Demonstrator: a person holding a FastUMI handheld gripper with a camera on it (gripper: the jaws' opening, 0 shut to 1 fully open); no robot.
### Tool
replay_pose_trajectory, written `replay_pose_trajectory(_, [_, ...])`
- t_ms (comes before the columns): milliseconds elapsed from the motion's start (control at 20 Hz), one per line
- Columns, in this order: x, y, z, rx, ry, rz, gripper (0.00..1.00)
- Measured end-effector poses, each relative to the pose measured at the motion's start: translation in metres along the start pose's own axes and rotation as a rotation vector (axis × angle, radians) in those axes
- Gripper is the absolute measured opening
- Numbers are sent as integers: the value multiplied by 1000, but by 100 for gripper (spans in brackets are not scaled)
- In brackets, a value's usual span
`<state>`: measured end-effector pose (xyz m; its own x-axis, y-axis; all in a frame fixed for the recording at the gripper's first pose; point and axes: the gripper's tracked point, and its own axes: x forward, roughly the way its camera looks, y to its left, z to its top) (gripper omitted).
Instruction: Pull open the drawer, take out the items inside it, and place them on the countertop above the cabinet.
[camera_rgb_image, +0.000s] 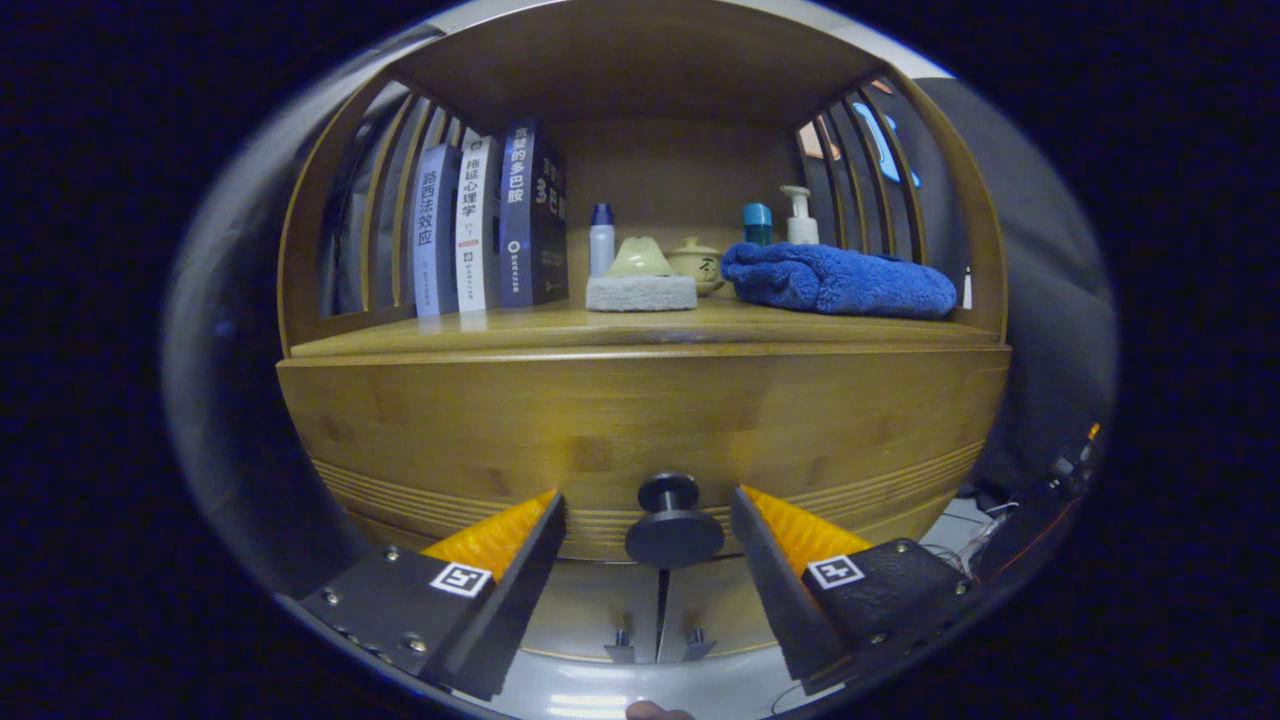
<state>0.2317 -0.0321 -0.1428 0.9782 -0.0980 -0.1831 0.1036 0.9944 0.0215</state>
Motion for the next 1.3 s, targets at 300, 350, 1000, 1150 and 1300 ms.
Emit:
replay_pose_trajectory(300, [-16,-7,6,19,15,-23,99])
replay_pose_trajectory(350, [-23,-7,8,32,14,-23,99])
replay_pose_trajectory(1000, [-163,-22,29,94,19,3,99])
replay_pose_trajectory(1150, [-197,-30,57,70,-29,0,99])
replay_pose_trajectory(1300, [-230,-26,90,81,-71,26,99])
